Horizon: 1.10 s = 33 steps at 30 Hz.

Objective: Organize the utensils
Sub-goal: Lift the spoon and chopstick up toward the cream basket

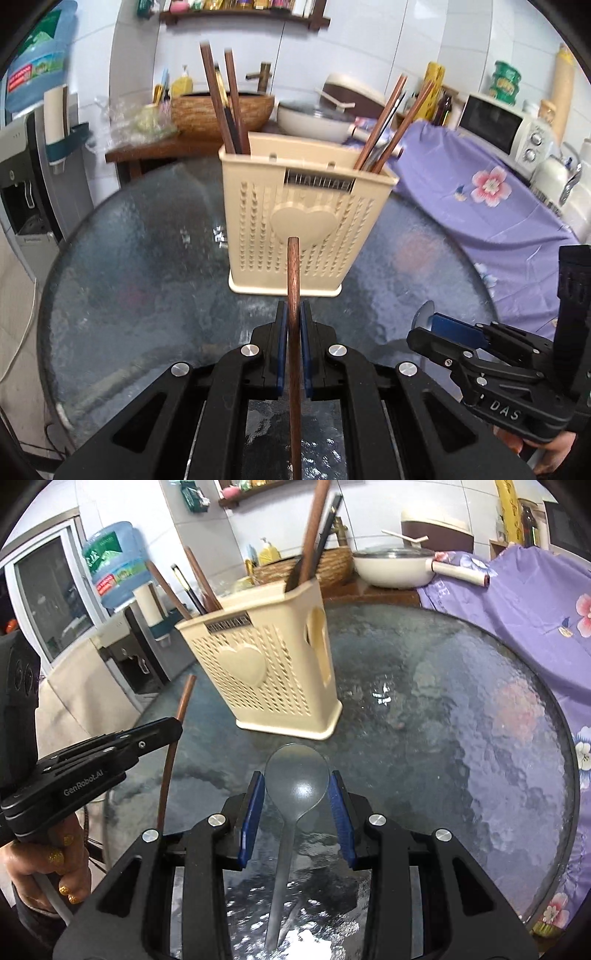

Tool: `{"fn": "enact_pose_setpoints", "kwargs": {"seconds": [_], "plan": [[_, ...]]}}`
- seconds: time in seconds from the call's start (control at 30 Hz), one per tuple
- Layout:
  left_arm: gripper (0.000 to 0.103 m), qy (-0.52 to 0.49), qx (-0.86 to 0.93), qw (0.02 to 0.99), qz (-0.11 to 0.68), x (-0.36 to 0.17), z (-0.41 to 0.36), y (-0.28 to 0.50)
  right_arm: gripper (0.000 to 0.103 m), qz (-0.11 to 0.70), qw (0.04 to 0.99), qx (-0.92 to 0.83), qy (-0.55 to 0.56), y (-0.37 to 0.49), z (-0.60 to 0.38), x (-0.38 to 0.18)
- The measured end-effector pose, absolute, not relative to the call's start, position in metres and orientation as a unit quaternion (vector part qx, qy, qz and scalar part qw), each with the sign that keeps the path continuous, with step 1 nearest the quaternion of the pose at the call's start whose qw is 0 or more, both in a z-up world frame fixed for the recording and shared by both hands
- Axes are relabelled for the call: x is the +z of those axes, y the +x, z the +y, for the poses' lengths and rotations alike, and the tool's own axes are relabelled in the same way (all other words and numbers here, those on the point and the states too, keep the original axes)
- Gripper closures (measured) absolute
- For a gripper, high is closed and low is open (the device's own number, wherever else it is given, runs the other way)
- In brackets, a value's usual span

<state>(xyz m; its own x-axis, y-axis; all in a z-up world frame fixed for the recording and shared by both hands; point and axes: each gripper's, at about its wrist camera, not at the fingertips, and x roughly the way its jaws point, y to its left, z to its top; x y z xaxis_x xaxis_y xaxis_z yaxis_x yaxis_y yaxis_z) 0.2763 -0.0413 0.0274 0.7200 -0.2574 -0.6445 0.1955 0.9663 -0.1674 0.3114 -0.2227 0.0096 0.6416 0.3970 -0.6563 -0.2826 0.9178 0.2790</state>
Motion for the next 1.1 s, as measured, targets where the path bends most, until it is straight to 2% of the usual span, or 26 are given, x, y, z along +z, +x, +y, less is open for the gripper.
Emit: {"fn": "enact_pose_setpoints", "kwargs": {"seconds": [0.5,0.53,0.57,0.83,0.87,0.93,0.97,1.0,1.1], "plan": [[0.097,-0.041,-0.134,0.942,0.305,0.071,-0.031,0.247,0.067,0.367,0.906,0.207,0.045,0.295,-0.215,0.047],[0.097,-0.040,-0.133,0.943,0.303,0.072,-0.031,0.246,0.075,0.368,0.905,0.209,0.045,0.295,-0.214,0.048],[0.097,-0.040,-0.134,0.944,0.300,0.075,-0.031,0.245,0.097,0.370,0.903,0.213,0.046,0.296,-0.213,0.049],[0.097,-0.039,-0.134,0.947,0.290,0.082,-0.027,0.242,0.097,0.367,0.905,0.210,0.036,0.299,-0.206,0.047],[0.097,-0.039,-0.133,0.947,0.290,0.082,-0.026,0.242,0.095,0.368,0.905,0.211,0.032,0.301,-0.204,0.044],[0.097,-0.042,-0.128,0.948,0.289,0.082,-0.022,0.242,0.081,0.376,0.901,0.214,0.018,0.304,-0.197,0.037],[0.097,-0.043,-0.126,0.948,0.288,0.083,-0.020,0.242,0.065,0.373,0.904,0.208,0.015,0.305,-0.195,0.035],[0.097,-0.044,-0.123,0.949,0.287,0.083,-0.018,0.242,0.055,0.371,0.906,0.202,0.010,0.305,-0.193,0.031],[0.097,-0.051,-0.116,0.950,0.285,0.083,-0.007,0.240,0.054,0.386,0.896,0.219,0.000,0.312,-0.178,0.016]]}}
